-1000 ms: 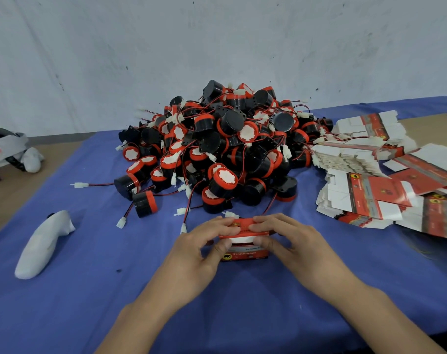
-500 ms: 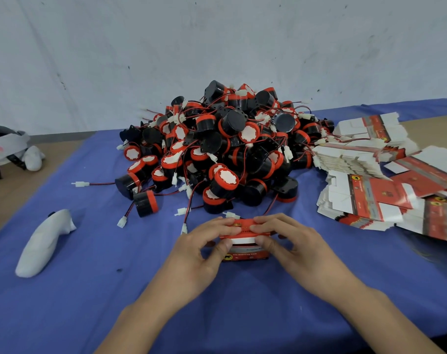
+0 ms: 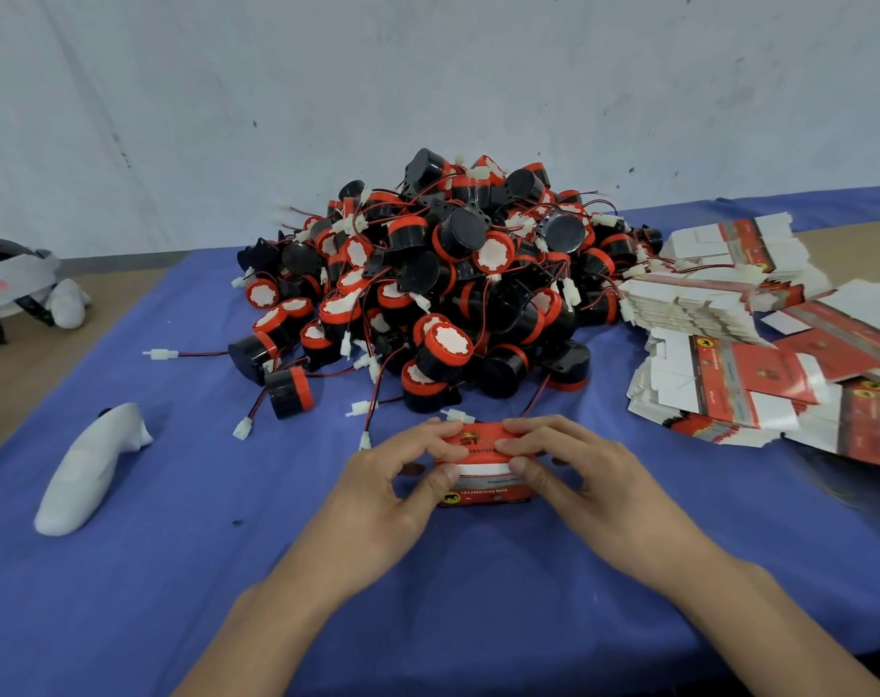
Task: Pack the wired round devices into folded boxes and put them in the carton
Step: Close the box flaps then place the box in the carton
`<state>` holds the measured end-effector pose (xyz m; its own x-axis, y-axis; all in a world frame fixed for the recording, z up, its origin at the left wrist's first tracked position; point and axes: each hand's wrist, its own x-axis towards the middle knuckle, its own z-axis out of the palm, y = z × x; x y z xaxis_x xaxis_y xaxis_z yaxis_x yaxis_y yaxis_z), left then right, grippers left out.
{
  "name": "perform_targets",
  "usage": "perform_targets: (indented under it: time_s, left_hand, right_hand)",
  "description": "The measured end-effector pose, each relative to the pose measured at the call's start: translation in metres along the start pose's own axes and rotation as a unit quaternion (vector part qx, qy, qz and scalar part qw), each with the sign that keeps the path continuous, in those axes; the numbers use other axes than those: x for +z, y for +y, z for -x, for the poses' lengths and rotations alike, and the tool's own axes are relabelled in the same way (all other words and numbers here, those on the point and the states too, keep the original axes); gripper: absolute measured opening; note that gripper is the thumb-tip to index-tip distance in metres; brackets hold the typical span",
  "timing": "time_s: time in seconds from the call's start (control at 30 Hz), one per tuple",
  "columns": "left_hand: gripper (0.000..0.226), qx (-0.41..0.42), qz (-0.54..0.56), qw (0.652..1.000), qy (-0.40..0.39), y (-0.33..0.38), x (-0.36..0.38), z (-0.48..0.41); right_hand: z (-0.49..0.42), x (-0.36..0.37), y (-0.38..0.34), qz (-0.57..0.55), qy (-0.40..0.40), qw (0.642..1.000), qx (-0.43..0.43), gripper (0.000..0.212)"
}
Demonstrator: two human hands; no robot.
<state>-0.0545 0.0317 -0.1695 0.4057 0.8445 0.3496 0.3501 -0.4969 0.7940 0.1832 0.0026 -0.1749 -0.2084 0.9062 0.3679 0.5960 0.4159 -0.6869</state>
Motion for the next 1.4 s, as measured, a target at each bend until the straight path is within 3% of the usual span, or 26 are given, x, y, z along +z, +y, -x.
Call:
perform_targets:
  time_s: [0.3,0.57,1.23,1.4]
  left_hand:
    - [0.018,-0.001,-0.029,1.0,-0.005,-0.0038,-0.0001,0.003]
    - [0.024,0.063,-0.142,0.988,-0.009,0.0,-0.0001,0.0032]
    - [0.013,0.062,-0.135,0.989,0.006,-0.0038,0.002,0.0021]
    - [0.03,0.069,-0.139,0.988,0.016,-0.0053,0.0031,0.0024]
  right_hand:
    - [0.002,-0.003,0.0024,0.033,-0.022,0.999,-0.007,0.034]
    - [0.0011,-0.0039,0.0,0.06,-0.029,0.998,-0.012,0.045]
    - [0.0026,-0.0024,-0.0013,0.081,-0.02,0.996,-0.024,0.041]
    - [0.0048,-0.0005,-0.0008,0.075,-0.012,0.997,-0.029,0.038]
